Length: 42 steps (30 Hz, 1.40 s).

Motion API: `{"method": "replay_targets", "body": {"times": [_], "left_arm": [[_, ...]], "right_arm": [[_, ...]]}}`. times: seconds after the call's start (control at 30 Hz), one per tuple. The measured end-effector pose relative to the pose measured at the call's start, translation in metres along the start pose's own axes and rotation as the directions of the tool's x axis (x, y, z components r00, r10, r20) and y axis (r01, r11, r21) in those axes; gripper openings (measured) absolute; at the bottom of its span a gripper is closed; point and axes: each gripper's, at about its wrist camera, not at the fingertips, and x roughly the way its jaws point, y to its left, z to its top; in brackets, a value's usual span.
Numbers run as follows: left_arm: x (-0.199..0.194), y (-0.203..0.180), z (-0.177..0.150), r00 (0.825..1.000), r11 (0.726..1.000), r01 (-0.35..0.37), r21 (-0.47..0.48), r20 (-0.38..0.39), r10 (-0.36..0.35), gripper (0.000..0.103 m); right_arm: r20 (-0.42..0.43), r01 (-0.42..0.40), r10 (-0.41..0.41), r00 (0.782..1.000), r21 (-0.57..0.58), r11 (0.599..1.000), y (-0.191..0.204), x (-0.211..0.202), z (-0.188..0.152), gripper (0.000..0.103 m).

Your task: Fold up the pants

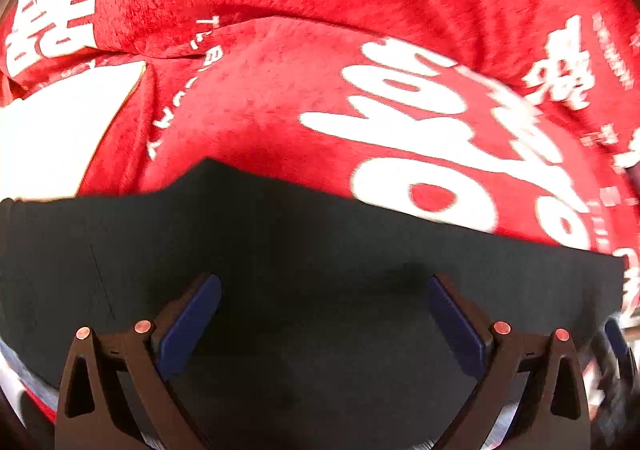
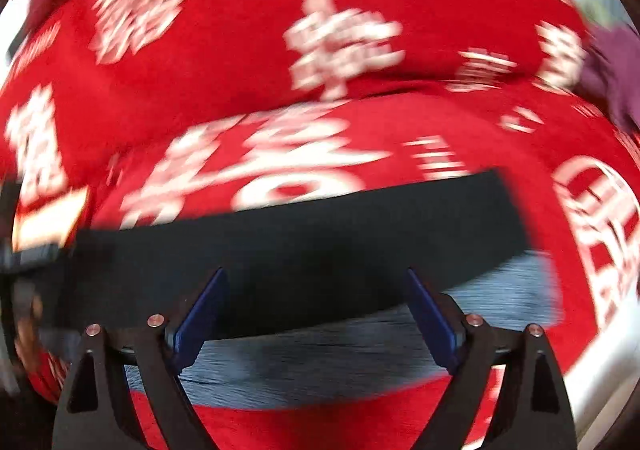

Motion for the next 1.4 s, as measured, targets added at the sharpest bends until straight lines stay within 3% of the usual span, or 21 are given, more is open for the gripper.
{"method": "replay_targets", "body": {"times": [0.07, 0.13, 0.23, 0.3, 0.4, 0.5, 0.6, 0.67, 0.73, 0.8, 0.83, 0.9, 1.0, 1.03, 1.1, 1.2, 1.23, 1.3, 1.37, 1.4], "left_arm": [[0.009, 0.013, 0.003, 1.000, 1.000, -0.021, 0.005, -0.011, 0.021, 0.102], [0.006, 0.039, 0.002, 1.000, 1.000, -0.008, -0.020, 0.009, 0.008, 0.102], [0.002, 0.086, 0.000, 1.000, 0.997, 0.023, -0.078, 0.023, -0.021, 0.102], [-0.001, 0.115, -0.001, 0.999, 0.995, 0.016, -0.098, 0.038, -0.012, 0.102], [-0.009, 0.143, -0.003, 0.994, 0.993, -0.082, -0.086, 0.066, 0.088, 0.102], [-0.019, 0.175, -0.005, 0.991, 0.993, -0.090, -0.080, 0.096, 0.097, 0.102], [-0.027, 0.204, -0.004, 0.978, 0.983, -0.160, -0.084, 0.124, 0.170, 0.102], [-0.030, 0.223, -0.005, 0.992, 0.995, -0.026, -0.094, 0.122, 0.038, 0.102], [-0.034, 0.229, -0.006, 0.992, 0.998, 0.011, -0.069, 0.125, -0.002, 0.102], [-0.041, 0.225, -0.010, 0.993, 0.999, -0.009, -0.048, 0.118, 0.014, 0.102], [-0.053, 0.224, -0.017, 0.987, 0.998, -0.039, -0.054, 0.151, 0.047, 0.102], [-0.073, 0.222, -0.031, 0.977, 0.999, -0.015, -0.028, 0.211, 0.020, 0.102], [-0.079, 0.229, -0.061, 0.978, 0.998, -0.035, -0.045, 0.205, 0.044, 0.102], [-0.075, 0.231, -0.073, 0.981, 0.998, -0.048, -0.042, 0.187, 0.055, 0.102], [-0.055, 0.239, -0.092, 0.981, 0.988, -0.148, -0.041, 0.124, 0.152, 0.102], [-0.058, 0.236, -0.108, 0.964, 0.978, -0.210, -0.008, 0.164, 0.208, 0.102], [-0.062, 0.234, -0.110, 0.965, 0.977, -0.211, -0.014, 0.155, 0.211, 0.102], [-0.078, 0.230, -0.117, 0.970, 0.989, -0.140, -0.046, 0.196, 0.147, 0.102], [-0.087, 0.219, -0.123, 0.971, 0.996, -0.086, -0.034, 0.222, 0.091, 0.102], [-0.089, 0.211, -0.126, 0.968, 0.996, -0.092, -0.020, 0.231, 0.094, 0.102]], "right_arm": [[-0.109, 0.006, -0.012, 0.994, -0.059, 0.998, 0.029, 0.032, -0.011, 0.092], [-0.039, 0.115, -0.122, 0.992, -0.154, 0.981, 0.049, 0.035, -0.024, 0.103], [-0.044, 0.075, -0.078, 0.996, -0.076, 0.994, 0.039, 0.037, -0.025, 0.102], [-0.042, 0.087, -0.093, 0.995, -0.113, 0.990, 0.043, 0.045, -0.022, 0.103], [-0.036, 0.093, -0.097, 0.995, -0.111, 0.989, 0.043, 0.043, -0.025, 0.103], [-0.028, 0.098, -0.102, 0.994, -0.112, 0.989, 0.041, 0.039, -0.028, 0.103], [-0.024, 0.102, -0.106, 0.994, -0.112, 0.988, 0.041, 0.036, -0.032, 0.103], [-0.024, 0.105, -0.108, 0.994, -0.111, 0.988, 0.042, 0.035, -0.032, 0.103], [-0.025, 0.108, -0.112, 0.993, -0.111, 0.988, 0.042, 0.035, -0.031, 0.103], [-0.028, 0.109, -0.113, 0.993, -0.110, 0.988, 0.043, 0.036, -0.030, 0.103], [-0.029, 0.109, -0.113, 0.993, -0.111, 0.988, 0.043, 0.036, -0.030, 0.103], [-0.032, 0.109, -0.113, 0.993, -0.112, 0.988, 0.043, 0.036, -0.030, 0.103], [-0.031, 0.110, -0.114, 0.993, -0.113, 0.988, 0.042, 0.036, -0.029, 0.103], [-0.031, 0.111, -0.115, 0.993, -0.112, 0.987, 0.042, 0.036, -0.029, 0.103], [-0.030, 0.112, -0.116, 0.993, -0.111, 0.987, 0.042, 0.036, -0.029, 0.103], [-0.051, 0.123, -0.129, 0.990, -0.111, 0.986, 0.043, 0.036, -0.027, 0.103], [-0.079, 0.147, -0.155, 0.985, -0.103, 0.984, 0.047, 0.034, -0.024, 0.103], [-0.097, 0.161, -0.172, 0.980, -0.111, 0.981, 0.057, 0.028, -0.023, 0.103], [-0.057, 0.123, -0.134, 0.989, -0.155, 0.980, 0.082, 0.012, -0.027, 0.103], [-0.038, 0.108, -0.117, 0.992, -0.182, 0.977, 0.094, 0.007, -0.029, 0.103]]}}
